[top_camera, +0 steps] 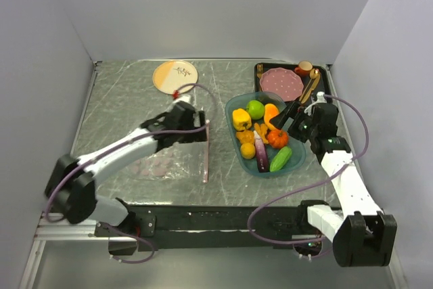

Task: Place the food in the zip-top bag and seal the zipper
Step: Open the zipper of the food storage bag at the center of the board.

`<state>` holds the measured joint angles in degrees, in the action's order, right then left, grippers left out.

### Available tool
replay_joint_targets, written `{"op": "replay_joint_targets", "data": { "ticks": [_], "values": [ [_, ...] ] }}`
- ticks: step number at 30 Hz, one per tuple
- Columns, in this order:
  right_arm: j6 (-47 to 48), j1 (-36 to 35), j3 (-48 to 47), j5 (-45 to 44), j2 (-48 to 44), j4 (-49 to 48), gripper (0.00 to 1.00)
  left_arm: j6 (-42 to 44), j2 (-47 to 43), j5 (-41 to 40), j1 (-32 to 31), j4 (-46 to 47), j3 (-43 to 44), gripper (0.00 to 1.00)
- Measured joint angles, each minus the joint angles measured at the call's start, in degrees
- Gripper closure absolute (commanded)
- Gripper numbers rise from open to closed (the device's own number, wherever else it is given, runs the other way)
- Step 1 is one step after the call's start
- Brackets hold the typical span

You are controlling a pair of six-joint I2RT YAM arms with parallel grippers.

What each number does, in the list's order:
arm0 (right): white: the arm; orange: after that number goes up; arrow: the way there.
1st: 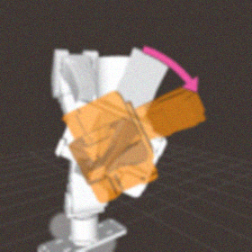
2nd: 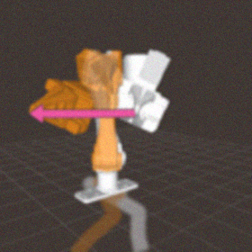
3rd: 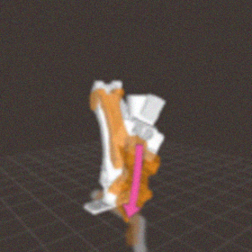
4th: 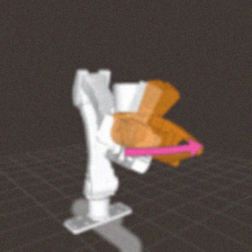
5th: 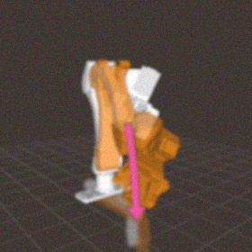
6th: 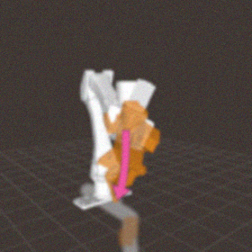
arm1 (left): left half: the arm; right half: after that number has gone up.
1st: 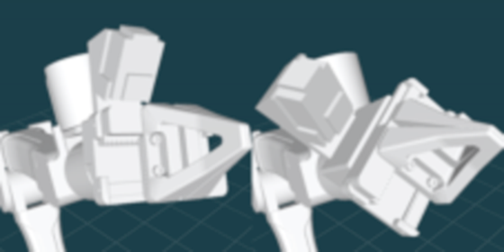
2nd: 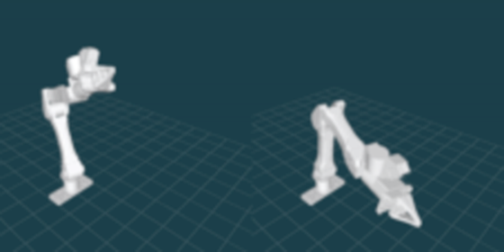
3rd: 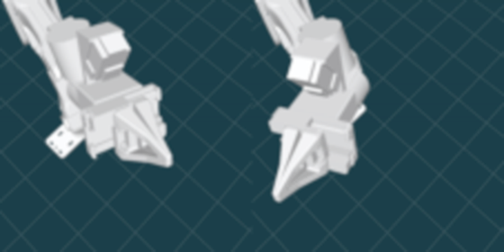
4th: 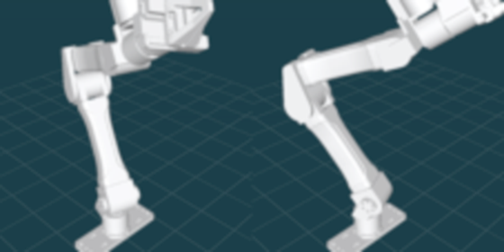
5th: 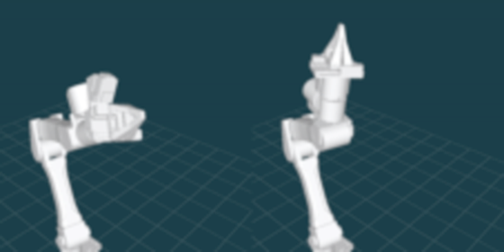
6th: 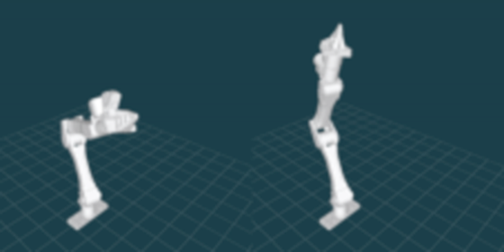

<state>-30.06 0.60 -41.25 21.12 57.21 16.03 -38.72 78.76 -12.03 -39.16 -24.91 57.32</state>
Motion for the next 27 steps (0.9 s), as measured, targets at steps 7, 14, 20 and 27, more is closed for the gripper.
{"op": "replay_joint_targets", "data": {
  "ticks": [7, 14, 20, 27],
  "values": [
    [1.4, 0.0, 0.0, -0.9, 1.0, 3.4, 0.0, -3.1, 13.0, -9.5, -7.1, -6.2, 6.1, 0.05],
    [1.7, 0.0, 0.0, -1.3, 0.1, 4.9, 0.0, -6.2, 16.0, -13.2, -10.6, -8.8, 8.8, 0.19],
    [1.7, 0.0, 0.0, -1.6, -0.3, 5.7, 0.0, -8.1, 18.6, -14.4, -11.9, -9.2, 10.2, 0.32],
    [1.6, 0.0, 0.0, -1.6, -1.5, 5.9, 0.0, -9.2, 20.7, -15.7, -11.9, -10.3, 10.3, 0.34]
  ]
}}
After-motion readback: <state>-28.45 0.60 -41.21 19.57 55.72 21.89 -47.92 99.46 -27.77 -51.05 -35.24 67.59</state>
